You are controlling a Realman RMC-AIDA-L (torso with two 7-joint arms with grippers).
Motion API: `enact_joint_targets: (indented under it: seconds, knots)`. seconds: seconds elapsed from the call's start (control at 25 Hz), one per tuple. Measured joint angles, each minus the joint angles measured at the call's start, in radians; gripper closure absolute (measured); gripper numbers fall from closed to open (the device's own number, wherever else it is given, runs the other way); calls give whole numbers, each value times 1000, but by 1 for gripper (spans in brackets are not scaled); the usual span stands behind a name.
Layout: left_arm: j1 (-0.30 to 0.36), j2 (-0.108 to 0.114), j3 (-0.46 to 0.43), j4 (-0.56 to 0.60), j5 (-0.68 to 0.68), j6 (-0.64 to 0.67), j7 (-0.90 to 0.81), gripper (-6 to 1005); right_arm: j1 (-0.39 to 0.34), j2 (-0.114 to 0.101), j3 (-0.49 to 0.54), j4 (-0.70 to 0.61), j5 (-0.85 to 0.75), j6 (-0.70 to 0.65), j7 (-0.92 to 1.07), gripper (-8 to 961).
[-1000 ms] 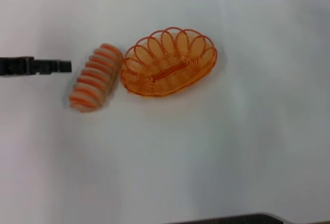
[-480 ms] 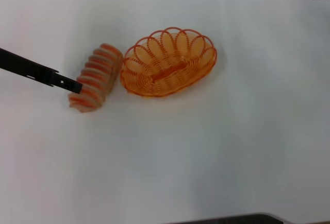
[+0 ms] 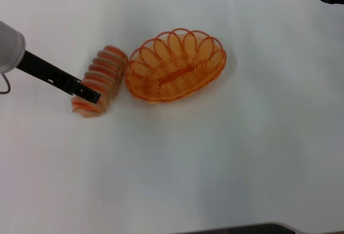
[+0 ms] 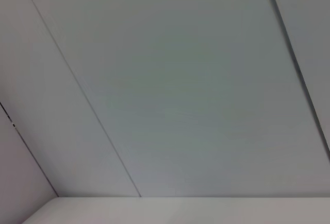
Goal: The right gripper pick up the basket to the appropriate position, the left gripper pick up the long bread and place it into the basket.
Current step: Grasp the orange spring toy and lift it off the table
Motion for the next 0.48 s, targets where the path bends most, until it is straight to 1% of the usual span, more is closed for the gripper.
enact_joint_targets:
  seconds: [0.08, 0.16, 0.28, 0.48]
  knots:
    - [-4, -8, 4, 0, 23, -4, -16, 173, -1, 0, 0, 0, 0, -1, 0, 24]
    - [-5, -11, 16, -2, 38, -15, -30, 173, -2, 0, 0, 2, 0, -1, 0, 22]
    - [-1, -11, 41, -3, 48, -37, -60, 174, -2, 1, -2, 7, 0, -2, -1, 22]
    - [1, -11, 53, -11, 56, -52, -76, 173, 0, 1, -3, 9, 0, -2, -2, 21]
